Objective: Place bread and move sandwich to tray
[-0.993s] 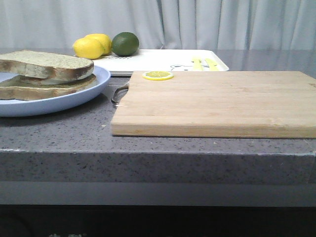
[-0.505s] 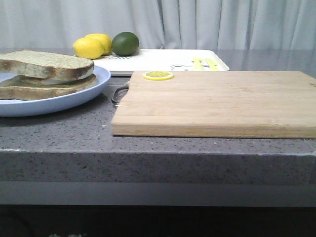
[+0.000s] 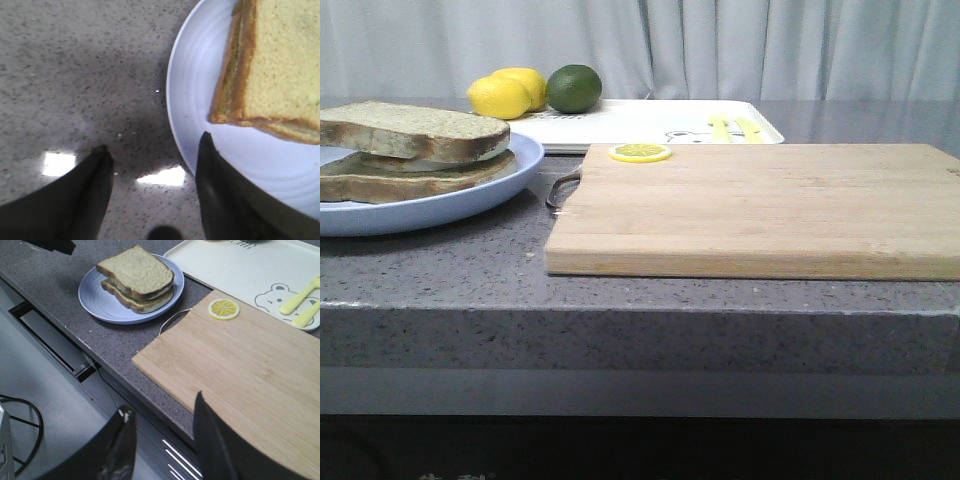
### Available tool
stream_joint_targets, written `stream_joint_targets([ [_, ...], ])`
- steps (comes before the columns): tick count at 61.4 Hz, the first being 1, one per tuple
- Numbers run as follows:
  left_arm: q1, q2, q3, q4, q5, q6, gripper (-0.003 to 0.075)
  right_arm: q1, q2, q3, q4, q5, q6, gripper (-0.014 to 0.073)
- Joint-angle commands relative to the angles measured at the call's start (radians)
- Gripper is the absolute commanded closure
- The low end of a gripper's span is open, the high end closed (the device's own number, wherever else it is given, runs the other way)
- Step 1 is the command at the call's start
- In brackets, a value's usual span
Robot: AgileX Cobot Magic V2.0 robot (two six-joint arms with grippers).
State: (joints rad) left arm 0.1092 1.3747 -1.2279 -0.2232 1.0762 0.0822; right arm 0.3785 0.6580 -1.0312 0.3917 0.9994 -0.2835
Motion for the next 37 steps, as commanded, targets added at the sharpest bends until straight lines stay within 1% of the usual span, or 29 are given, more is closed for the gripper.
stream_joint_targets([
  [1,0.023,0.032,-0.035,-0.116,-0.039,0.047,0.0352,-0.006,0.000,-0.025,0.020,-0.061,0.000,0.0283],
  [14,0.031,0.143,-0.035,-0.179,-0.050,0.058,0.0352,-0.006,0.000,-0.025,0.020,-0.061,0.000,0.0283],
  [21,0.031,0.180,-0.035,-0.203,-0.079,0.058,0.0352,-0.006,0.000,-0.025,0.020,-0.061,0.000,0.0283],
  [37,0.031,0.233,-0.035,-0.211,-0.113,0.058,0.0356,-0.006,0.000,-0.025,0.020,-0.061,0.000,0.0283],
])
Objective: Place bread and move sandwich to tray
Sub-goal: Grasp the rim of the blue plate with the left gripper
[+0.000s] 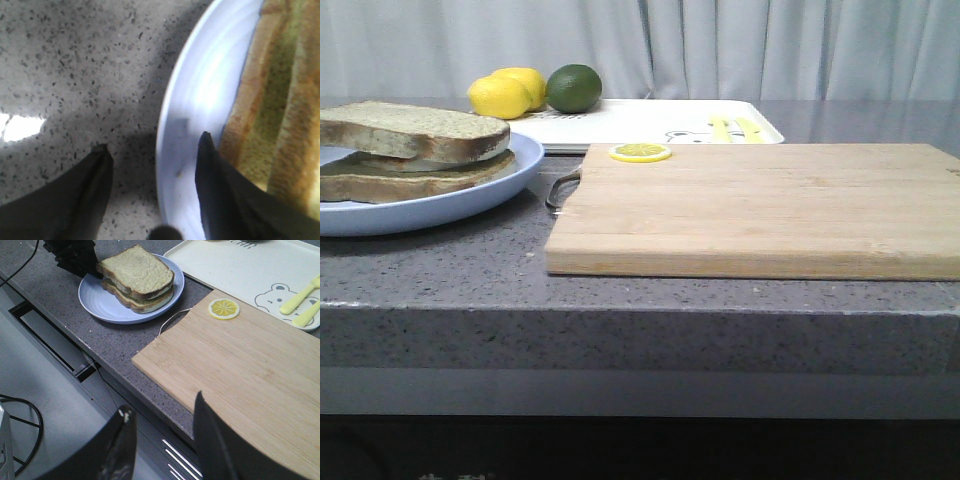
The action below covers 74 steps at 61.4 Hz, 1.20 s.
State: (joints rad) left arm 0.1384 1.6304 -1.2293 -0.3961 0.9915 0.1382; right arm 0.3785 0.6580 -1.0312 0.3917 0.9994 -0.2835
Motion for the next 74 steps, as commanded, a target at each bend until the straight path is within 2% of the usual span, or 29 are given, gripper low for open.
stream_joint_targets([
  [1,0.002,-0.020,-0.034,-0.038,-0.032,0.002,0.0356,-0.006,0.000,-0.025,0.020,-0.061,0.000,0.0283],
  [6,0.002,-0.013,-0.034,-0.039,-0.036,0.002,0.0389,-0.006,0.000,-0.025,0.020,-0.061,0.000,0.0283],
  [22,0.002,-0.013,-0.034,-0.041,-0.054,0.002,0.0647,-0.006,0.000,-0.025,0.020,-0.061,0.000,0.0283],
  [31,0.002,-0.013,-0.034,-0.052,-0.054,0.002,0.0738,-0.006,0.000,-0.025,0.020,-0.061,0.000,0.0283],
  [49,0.002,-0.038,-0.050,-0.124,-0.049,0.032,0.0741,-0.006,0.000,-0.025,0.020,-0.061,0.000,0.0283],
  [74,-0.019,-0.055,-0.196,-0.412,-0.083,0.130,0.0741,-0.006,0.000,-0.025,0.020,-0.061,0.000,0.0283],
])
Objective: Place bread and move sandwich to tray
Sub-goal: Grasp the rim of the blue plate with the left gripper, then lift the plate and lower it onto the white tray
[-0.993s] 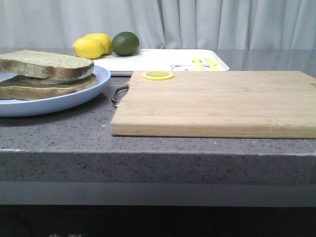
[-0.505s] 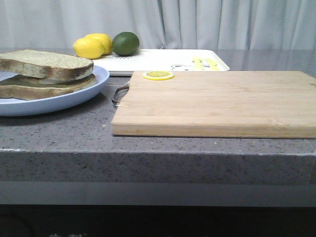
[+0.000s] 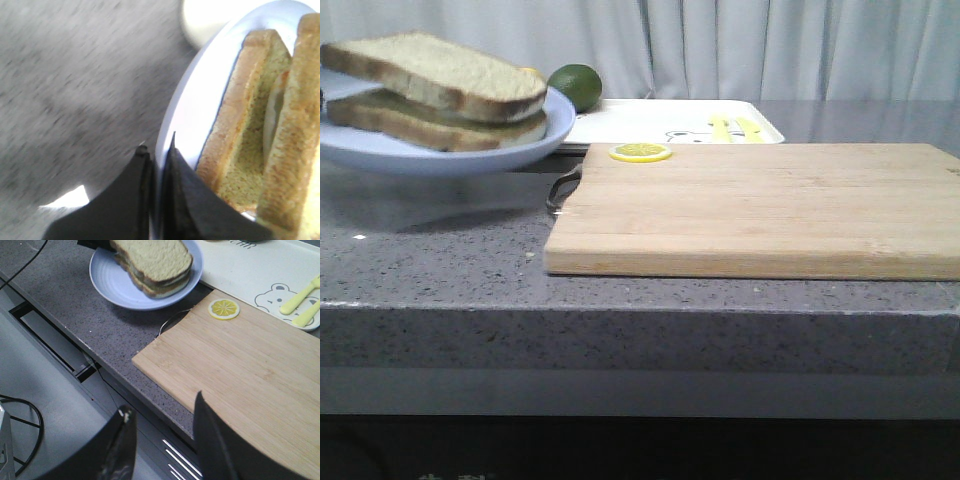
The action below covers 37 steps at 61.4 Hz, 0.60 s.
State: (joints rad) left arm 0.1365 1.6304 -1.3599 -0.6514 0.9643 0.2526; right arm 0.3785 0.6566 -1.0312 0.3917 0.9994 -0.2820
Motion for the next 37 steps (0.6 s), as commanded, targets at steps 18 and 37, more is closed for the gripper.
stream_joint_targets([
  [18,-0.107,0.049,-0.233,-0.264,-0.120,0.014,0.0741,-0.006,0.002,-0.025,0.020,-0.062,-0.001,0.0283],
  [37,-0.159,0.281,-0.504,-0.261,-0.059,-0.105,0.0741,-0.006,0.002,-0.025,0.020,-0.062,-0.001,0.0283],
])
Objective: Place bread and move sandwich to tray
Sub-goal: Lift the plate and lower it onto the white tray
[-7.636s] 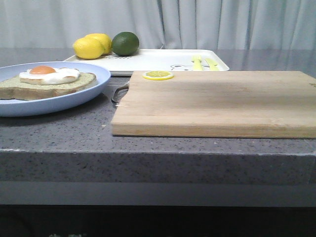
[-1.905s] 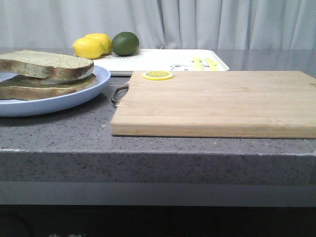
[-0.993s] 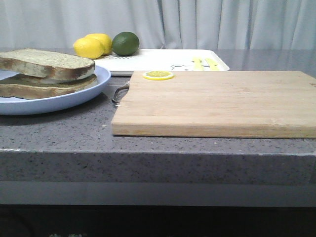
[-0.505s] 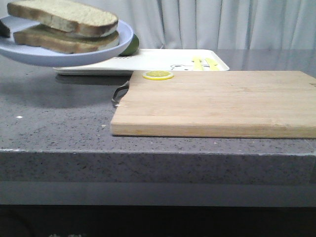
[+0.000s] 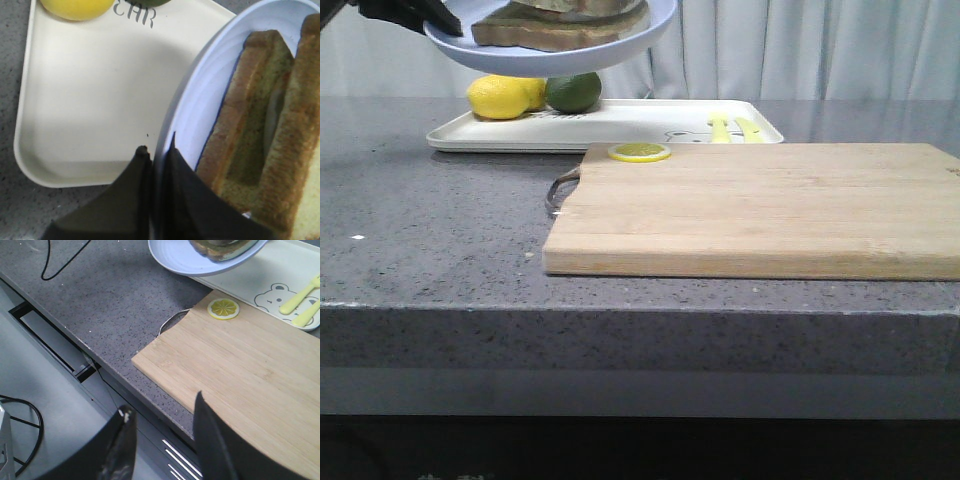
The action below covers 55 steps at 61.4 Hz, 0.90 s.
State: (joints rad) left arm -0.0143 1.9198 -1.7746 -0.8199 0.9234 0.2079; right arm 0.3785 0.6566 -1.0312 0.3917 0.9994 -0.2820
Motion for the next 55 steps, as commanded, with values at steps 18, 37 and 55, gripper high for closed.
stream_joint_targets([
  [18,-0.008,0.109,-0.164,-0.066,-0.016,-0.114,0.0741,-0.006,0.002,-0.025,0.020,-0.061,-0.001,0.0283],
  [37,-0.008,0.140,-0.164,-0.059,-0.041,-0.133,0.0740,-0.006,0.002,-0.025,0.020,-0.061,-0.001,0.0283],
  [55,-0.008,0.140,-0.164,-0.042,-0.055,-0.176,0.0739,-0.006,0.002,-0.025,0.020,-0.061,-0.001,0.0283],
])
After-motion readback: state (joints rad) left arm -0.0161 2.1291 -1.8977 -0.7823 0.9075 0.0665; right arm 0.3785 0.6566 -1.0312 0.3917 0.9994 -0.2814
